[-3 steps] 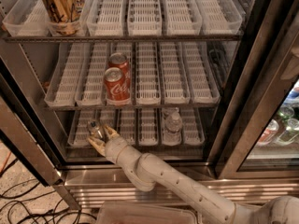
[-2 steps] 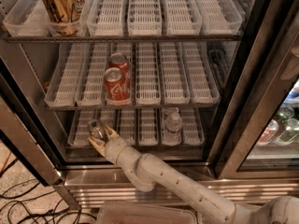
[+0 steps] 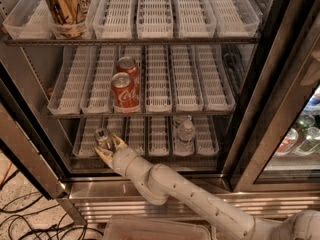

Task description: Pick redbull can from bottom shelf of fridge

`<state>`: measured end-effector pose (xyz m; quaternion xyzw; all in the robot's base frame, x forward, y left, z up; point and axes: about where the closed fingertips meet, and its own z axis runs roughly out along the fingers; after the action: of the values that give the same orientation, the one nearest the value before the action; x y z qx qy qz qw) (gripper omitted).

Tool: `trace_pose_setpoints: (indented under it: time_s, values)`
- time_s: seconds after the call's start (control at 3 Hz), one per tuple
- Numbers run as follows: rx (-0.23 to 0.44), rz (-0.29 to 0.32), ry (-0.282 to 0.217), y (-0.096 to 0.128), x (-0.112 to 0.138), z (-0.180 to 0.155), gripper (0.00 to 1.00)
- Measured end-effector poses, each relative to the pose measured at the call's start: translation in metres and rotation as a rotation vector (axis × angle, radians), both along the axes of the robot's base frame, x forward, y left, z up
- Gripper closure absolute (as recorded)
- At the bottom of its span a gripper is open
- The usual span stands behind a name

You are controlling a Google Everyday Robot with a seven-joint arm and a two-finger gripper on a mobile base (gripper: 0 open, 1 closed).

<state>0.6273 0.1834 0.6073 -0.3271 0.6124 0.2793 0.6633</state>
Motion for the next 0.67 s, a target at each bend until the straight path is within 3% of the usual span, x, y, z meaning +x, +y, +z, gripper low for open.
trace_pose_setpoints:
  time_s: [0.67]
  values:
    - [0.000, 0.171, -0.103, -0.018, -0.029, 0.074, 1.00]
